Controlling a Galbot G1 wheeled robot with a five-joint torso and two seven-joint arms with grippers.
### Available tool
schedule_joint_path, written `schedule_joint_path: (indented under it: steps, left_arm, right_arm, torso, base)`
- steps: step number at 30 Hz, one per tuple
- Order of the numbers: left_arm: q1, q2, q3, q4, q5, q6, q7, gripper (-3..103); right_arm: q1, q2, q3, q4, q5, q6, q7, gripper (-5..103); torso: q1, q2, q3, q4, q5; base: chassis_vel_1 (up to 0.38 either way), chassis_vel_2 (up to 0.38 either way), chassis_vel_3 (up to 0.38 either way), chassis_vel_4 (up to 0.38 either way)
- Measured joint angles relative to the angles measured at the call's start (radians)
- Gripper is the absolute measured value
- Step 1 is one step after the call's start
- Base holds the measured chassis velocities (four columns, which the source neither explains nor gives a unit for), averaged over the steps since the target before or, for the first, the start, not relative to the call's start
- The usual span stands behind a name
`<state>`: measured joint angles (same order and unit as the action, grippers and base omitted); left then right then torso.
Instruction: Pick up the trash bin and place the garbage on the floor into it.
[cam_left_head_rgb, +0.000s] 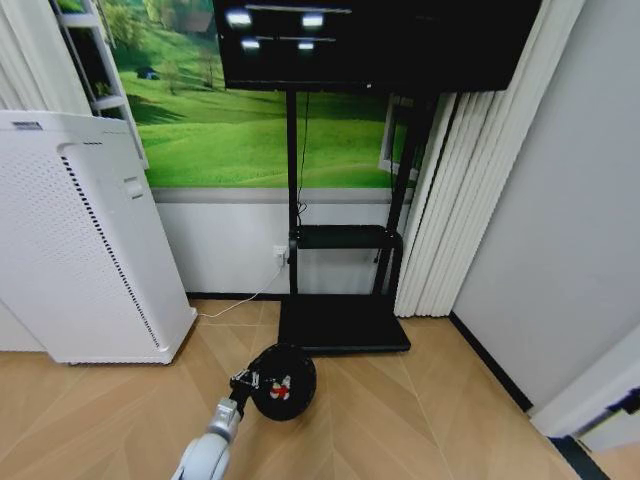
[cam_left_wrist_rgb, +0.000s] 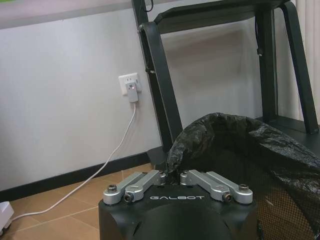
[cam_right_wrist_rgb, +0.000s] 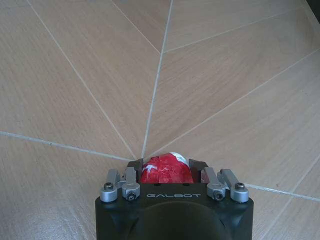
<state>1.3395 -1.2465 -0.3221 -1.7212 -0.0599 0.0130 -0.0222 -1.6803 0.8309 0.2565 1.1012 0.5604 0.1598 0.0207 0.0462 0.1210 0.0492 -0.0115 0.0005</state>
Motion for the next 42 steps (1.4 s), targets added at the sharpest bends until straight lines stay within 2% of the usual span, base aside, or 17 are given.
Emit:
schedule_joint_path:
  steps: [9,10,11,12,13,14,17,18,20,23,24,25,29,34,37,38,42]
  left_arm:
    - [-0.002,-0.003,0.001,0.006,0.001,-0.003,-0.003,7]
    - [-0.003,-0.005,0.003,0.006,0.001,-0.003,-0.003,7]
    - [-0.003,-0.005,0.003,0.006,0.001,-0.003,-0.003,7]
    - [-0.004,-0.007,0.004,0.006,0.001,-0.004,-0.003,7]
    - [-0.004,-0.008,0.005,0.006,0.001,-0.004,-0.003,7]
    - [-0.004,-0.008,0.005,0.006,0.001,-0.004,-0.003,7]
    - [-0.005,-0.009,0.007,0.007,0.002,-0.004,-0.004,7]
    - [-0.006,-0.009,0.008,0.009,0.003,-0.004,-0.004,7]
    - [-0.006,-0.011,0.01,0.009,0.003,-0.004,-0.004,7]
    - [-0.006,-0.012,0.011,0.009,0.003,-0.004,-0.003,7]
    - [-0.007,-0.012,0.012,0.01,0.004,-0.004,-0.003,7]
    - [-0.008,-0.013,0.012,0.01,0.004,-0.004,-0.003,7]
    - [-0.009,-0.013,0.013,0.01,0.005,-0.003,-0.003,7]
    - [-0.009,-0.012,0.013,0.01,0.005,-0.003,-0.003,7]
    - [-0.015,-0.011,0.013,0.017,0.005,-0.002,-0.003,7]
    - [-0.015,-0.011,0.013,0.017,0.005,-0.002,-0.003,7]
    - [-0.022,-0.011,0.021,0.02,0.004,-0.002,-0.002,7]
  right_arm:
    - [0.006,-0.004,0.023,0.031,0.0,0.008,0.014,51]
    - [0.017,-0.013,0.044,0.041,-0.005,0.015,0.027,47]
    - [0.017,-0.013,0.044,0.041,-0.005,0.015,0.027,47]
    - [0.019,-0.013,0.05,0.058,-0.009,0.021,0.028,42]
    - [0.019,-0.015,0.058,0.066,-0.012,0.026,0.028,37]
    - [0.019,-0.015,0.058,0.066,-0.012,0.026,0.028,37]
    - [0.024,-0.018,0.072,0.084,-0.016,0.035,0.028,26]
    - [0.023,-0.02,0.075,0.081,-0.019,0.039,0.028,20]
    - [0.023,-0.021,0.077,0.076,-0.024,0.044,0.028,10]
    - [0.02,-0.021,0.077,0.074,-0.026,0.046,0.027,10]
    - [0.016,-0.021,0.077,0.072,-0.032,0.048,0.029,2]
    - [0.014,-0.021,0.076,0.071,-0.034,0.046,0.034,-2]
    - [0.008,-0.023,0.083,0.068,-0.035,0.021,0.041,14]
    - [-0.001,-0.031,0.095,0.06,-0.037,0.014,0.042,25]
    - [-0.024,-0.041,0.114,0.065,-0.043,0.013,0.04,41]
    - [-0.024,-0.041,0.114,0.065,-0.043,0.013,0.04,41]
    - [-0.044,-0.044,0.129,0.068,-0.056,0.018,0.034,58]
  torso:
    - [0.0,0.0,0.0,-0.0014,0.0015]
    - [0.0,-0.001,0.0,0.0019,0.0028]
    - [0.0,-0.001,0.0,0.0019,0.0028]
    - [0.0,-0.001,0.0,0.0024,0.0015]
    - [0.0,-0.001,0.0,0.0012,0.0006]
    - [0.0,-0.001,0.0,0.0012,0.0006]
    - [0.0,-0.001,0.0,0.0014,0.001]
    - [0.0,-0.001,0.0,-0.0005,-0.0001]
    - [0.0,-0.001,0.0,-0.0004,-0.0001]
    - [0.0,-0.001,0.0,-0.0005,0.0]
    - [0.0,0.0,0.0,-0.0004,-0.0003]
    - [0.0,0.0,0.0,-0.0002,-0.0003]
    - [0.0,0.0,0.0,-0.0002,-0.0002]
    - [0.0,0.0,0.0,-0.0001,-0.0003]
    - [0.0,0.0,0.0,-0.0003,-0.0005]
    - [0.0,0.0,0.0,-0.0003,-0.0005]
    - [0.0,0.0,0.0,-0.0002,-0.0005]
  base:
    - [0.0,0.0,0.0,0.0]
    - [0.0,0.0,0.0,0.0]
    - [0.0,0.0,0.0,0.0]
    - [0.0,0.0,0.0,0.0]
    - [-0.005,0.052,0.142,0.076]
    - [-0.005,0.052,0.142,0.076]
    - [-0.036,0.018,0.082,-0.001]
    - [0.0,0.0,0.0,0.0]
    - [0.0,0.0,0.0,0.0]
    - [0.0,0.0,0.0,0.0]
    - [0.0,0.0,0.0,0.0]
    - [0.0,0.0,0.0,0.0]
    - [0.0,0.0,0.0,0.0]
    - [0.0,0.0,0.0,0.0]
    - [0.0,0.0,0.0,0.0]
    - [0.0,0.0,0.0,0.0]
    - [0.0,0.0,0.0,0.0]
